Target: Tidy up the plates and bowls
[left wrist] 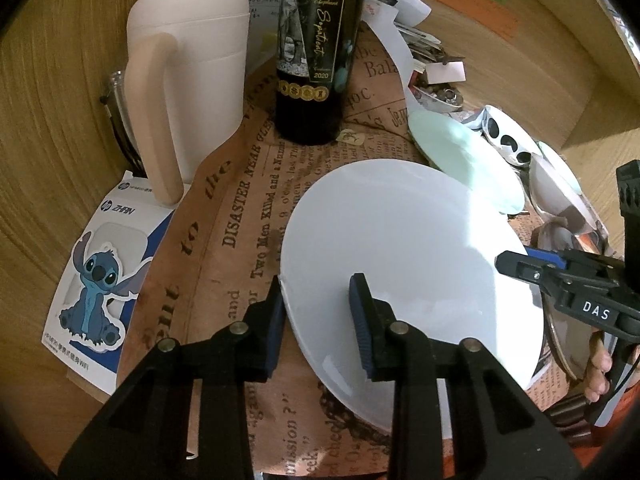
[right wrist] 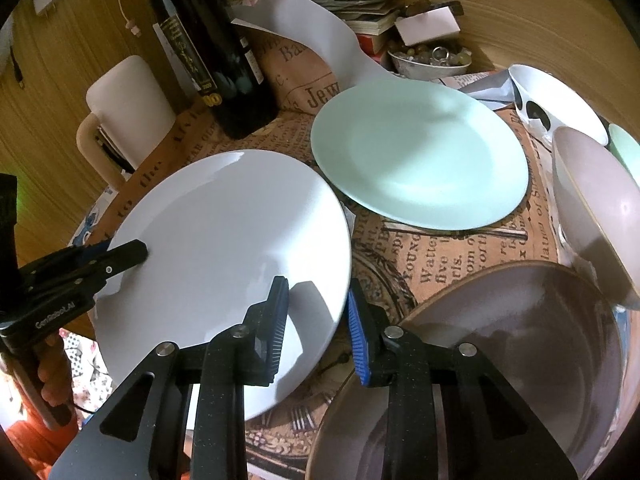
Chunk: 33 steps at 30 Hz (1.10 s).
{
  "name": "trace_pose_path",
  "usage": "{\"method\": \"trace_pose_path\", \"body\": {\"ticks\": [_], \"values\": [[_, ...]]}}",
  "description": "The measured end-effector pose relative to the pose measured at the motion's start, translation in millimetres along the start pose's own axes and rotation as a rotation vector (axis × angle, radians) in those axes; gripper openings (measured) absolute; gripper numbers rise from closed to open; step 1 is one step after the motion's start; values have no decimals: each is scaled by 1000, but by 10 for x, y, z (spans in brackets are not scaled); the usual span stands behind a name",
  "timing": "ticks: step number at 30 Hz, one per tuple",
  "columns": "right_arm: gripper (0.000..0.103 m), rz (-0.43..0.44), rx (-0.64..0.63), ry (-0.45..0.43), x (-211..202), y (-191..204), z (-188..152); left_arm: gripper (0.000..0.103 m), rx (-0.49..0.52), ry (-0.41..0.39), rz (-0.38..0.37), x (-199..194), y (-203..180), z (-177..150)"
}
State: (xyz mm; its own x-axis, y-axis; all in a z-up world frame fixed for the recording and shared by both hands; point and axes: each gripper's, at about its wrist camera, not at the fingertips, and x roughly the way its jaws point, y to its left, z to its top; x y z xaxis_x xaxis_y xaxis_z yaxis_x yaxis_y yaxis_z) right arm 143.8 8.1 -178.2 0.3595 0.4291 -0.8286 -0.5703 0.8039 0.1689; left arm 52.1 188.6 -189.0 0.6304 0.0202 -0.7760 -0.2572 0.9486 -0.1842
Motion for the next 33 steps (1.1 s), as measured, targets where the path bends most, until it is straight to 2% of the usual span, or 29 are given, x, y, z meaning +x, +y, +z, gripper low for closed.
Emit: {"method": "trace_pose_path", "body": {"ticks": [12, 24, 33], "values": [[26, 13, 27, -59, -224, -70, -22, 31, 10, -50, -9, -130, -112, -4], [26, -12, 44, -158, -620, -227, -75, 31, 53, -125, -42, -379, -453, 52], [26, -28, 78, -214, -910, -437, -179, 31, 91, -140, -81, -429, -755, 87]]}}
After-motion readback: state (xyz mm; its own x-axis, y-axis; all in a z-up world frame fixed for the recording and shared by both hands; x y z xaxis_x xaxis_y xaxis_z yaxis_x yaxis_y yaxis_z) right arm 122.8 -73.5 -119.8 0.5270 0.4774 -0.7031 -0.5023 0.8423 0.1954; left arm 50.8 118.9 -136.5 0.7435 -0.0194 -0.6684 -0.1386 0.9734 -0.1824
